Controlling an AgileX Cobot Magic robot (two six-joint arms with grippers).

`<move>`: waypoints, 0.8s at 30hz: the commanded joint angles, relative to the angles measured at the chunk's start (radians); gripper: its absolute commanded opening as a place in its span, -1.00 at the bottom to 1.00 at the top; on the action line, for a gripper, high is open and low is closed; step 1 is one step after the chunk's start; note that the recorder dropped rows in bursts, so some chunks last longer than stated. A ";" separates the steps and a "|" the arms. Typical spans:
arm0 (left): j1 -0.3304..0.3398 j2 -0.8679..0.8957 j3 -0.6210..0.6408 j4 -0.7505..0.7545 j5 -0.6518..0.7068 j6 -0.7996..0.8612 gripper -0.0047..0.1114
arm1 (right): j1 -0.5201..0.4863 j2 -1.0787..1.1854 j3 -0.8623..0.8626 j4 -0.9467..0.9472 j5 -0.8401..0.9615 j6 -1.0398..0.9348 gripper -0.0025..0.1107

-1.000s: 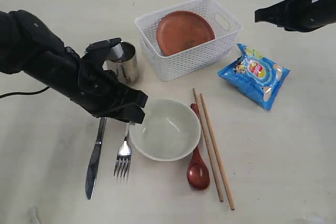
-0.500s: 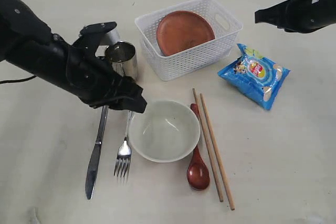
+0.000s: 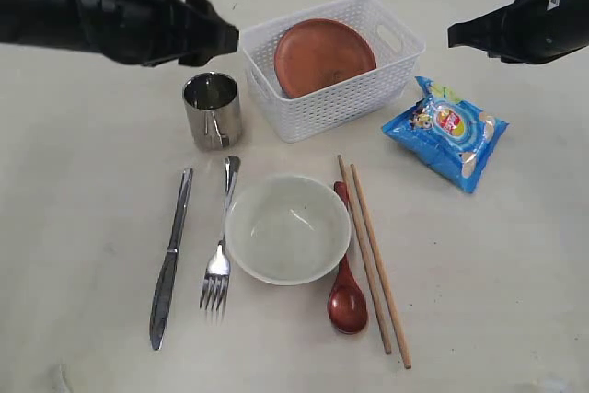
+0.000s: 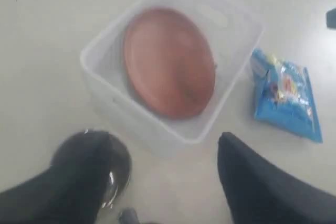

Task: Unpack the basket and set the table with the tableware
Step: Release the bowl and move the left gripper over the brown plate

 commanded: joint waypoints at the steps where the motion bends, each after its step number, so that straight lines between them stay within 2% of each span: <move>1: -0.004 0.091 -0.169 0.006 0.074 -0.002 0.20 | -0.007 0.000 -0.001 -0.002 -0.001 -0.004 -0.96; 3: 0.006 0.155 -0.257 0.013 0.141 -0.006 0.20 | -0.007 0.002 -0.001 -0.002 -0.001 -0.004 -0.96; 4: 0.030 0.223 -0.338 0.013 0.250 -0.019 0.20 | -0.007 0.001 -0.001 -0.002 0.001 -0.006 -0.96; 6: 0.060 0.281 -0.396 0.013 0.334 -0.033 0.20 | -0.007 0.001 -0.001 -0.002 0.000 -0.006 -0.96; 12: 0.157 0.432 -0.517 0.007 0.457 -0.064 0.20 | -0.007 0.001 -0.001 -0.002 -0.010 -0.006 -0.96; 16: 0.173 0.546 -0.635 -0.014 0.572 -0.061 0.20 | -0.007 0.001 -0.001 0.000 -0.033 -0.006 -0.96; 24: 0.172 0.719 -0.778 -0.024 0.574 -0.058 0.20 | -0.007 0.001 -0.001 0.000 -0.053 -0.004 -0.96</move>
